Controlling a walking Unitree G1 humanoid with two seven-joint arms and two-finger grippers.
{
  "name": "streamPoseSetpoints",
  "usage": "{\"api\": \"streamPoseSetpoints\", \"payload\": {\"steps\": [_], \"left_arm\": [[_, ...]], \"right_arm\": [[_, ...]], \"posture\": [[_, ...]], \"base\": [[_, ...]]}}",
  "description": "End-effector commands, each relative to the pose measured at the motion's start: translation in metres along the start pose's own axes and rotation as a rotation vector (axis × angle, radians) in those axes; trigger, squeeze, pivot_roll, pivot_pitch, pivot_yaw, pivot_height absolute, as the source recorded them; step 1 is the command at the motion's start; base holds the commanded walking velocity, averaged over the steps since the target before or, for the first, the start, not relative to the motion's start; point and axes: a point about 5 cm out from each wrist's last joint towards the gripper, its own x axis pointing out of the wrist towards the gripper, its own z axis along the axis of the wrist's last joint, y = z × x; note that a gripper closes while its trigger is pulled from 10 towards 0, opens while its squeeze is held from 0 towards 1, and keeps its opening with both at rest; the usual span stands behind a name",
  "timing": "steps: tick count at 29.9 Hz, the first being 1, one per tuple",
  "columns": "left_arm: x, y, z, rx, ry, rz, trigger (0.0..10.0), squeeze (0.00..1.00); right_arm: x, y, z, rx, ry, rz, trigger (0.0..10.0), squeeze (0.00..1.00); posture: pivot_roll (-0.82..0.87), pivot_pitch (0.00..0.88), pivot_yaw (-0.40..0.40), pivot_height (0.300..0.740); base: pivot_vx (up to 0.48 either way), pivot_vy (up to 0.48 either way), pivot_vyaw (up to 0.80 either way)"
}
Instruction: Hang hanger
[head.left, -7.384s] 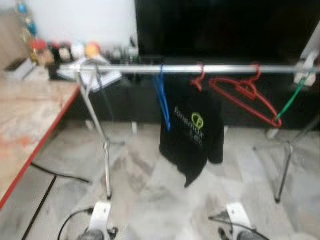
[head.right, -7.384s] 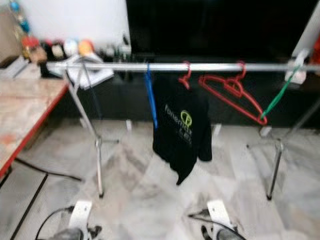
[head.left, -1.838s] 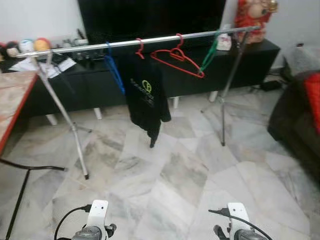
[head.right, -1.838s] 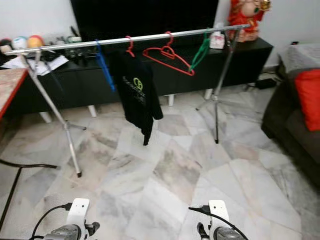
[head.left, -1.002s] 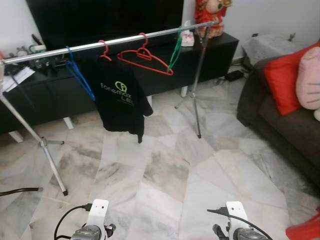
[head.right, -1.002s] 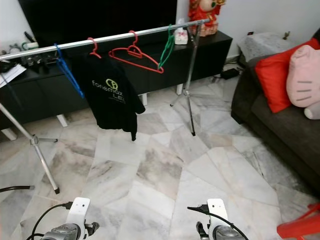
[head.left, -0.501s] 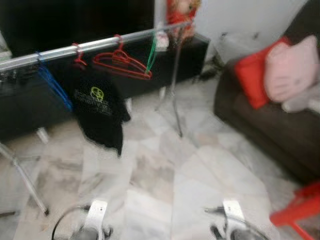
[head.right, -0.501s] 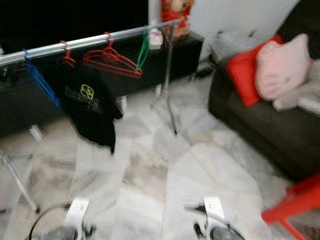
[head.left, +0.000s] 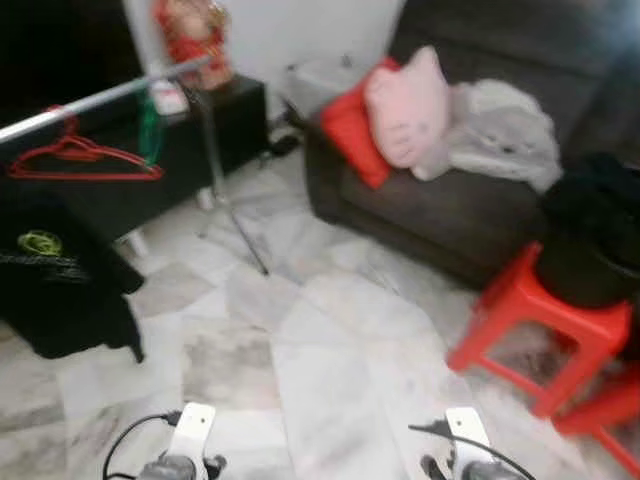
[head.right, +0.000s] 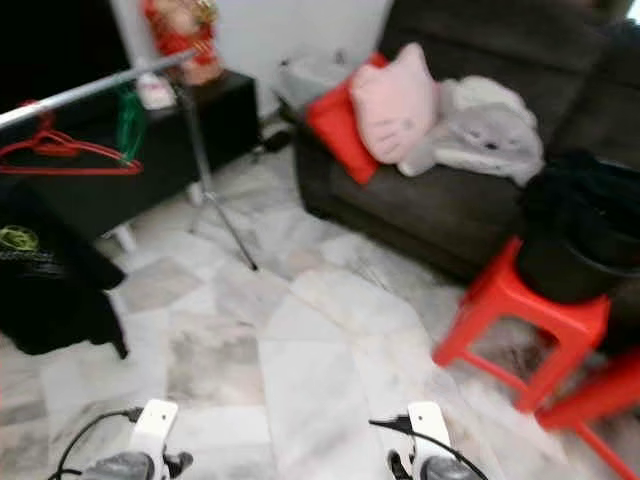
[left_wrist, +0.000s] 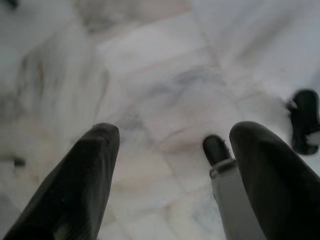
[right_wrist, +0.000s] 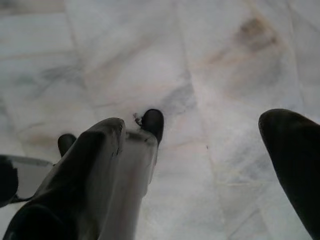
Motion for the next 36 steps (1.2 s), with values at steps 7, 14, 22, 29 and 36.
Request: {"api": "streamPoseSetpoints", "payload": {"steps": [7, 14, 22, 29, 36], "left_arm": [[0.0004, -0.0048, -0.0007, -0.003, 0.005, -0.014, 10.0, 0.00], [0.0005, -0.0051, -0.0007, -0.021, 0.004, -0.009, 10.0, 0.00], [0.0005, -0.0048, -0.0006, -0.018, 0.006, -0.009, 10.0, 0.00], [0.0004, -0.0046, -0.0004, -0.034, 0.000, -0.005, 10.0, 0.00], [0.0005, -0.0050, -0.0003, -0.061, -0.008, -0.003, 10.0, 0.00]], "right_arm": [[-0.0003, -0.0018, 0.0023, 0.002, -0.005, -0.005, 10.0, 0.00], [-0.0004, -0.0025, 0.0028, 0.002, -0.007, -0.007, 10.0, 0.00], [-0.0004, -0.0025, 0.0031, 0.001, -0.008, -0.007, 10.0, 0.00], [-0.0004, -0.0023, 0.0033, 0.000, -0.008, -0.006, 10.0, 0.00], [-0.0004, -0.0023, 0.0038, -0.002, -0.013, -0.002, 10.0, 0.00]], "posture": [[-0.08, 0.000, 0.017, 0.740], [-0.08, 0.000, 0.016, 0.740], [-0.08, 0.000, 0.016, 0.740], [-0.08, 0.000, 0.017, 0.740], [-0.07, 0.000, 0.015, 0.740]], "base": [[0.000, -0.067, -0.73], [0.000, -0.124, -0.73], [0.000, 0.000, -0.73], [0.000, 0.000, -0.73], [0.000, 0.000, -0.40]]}}
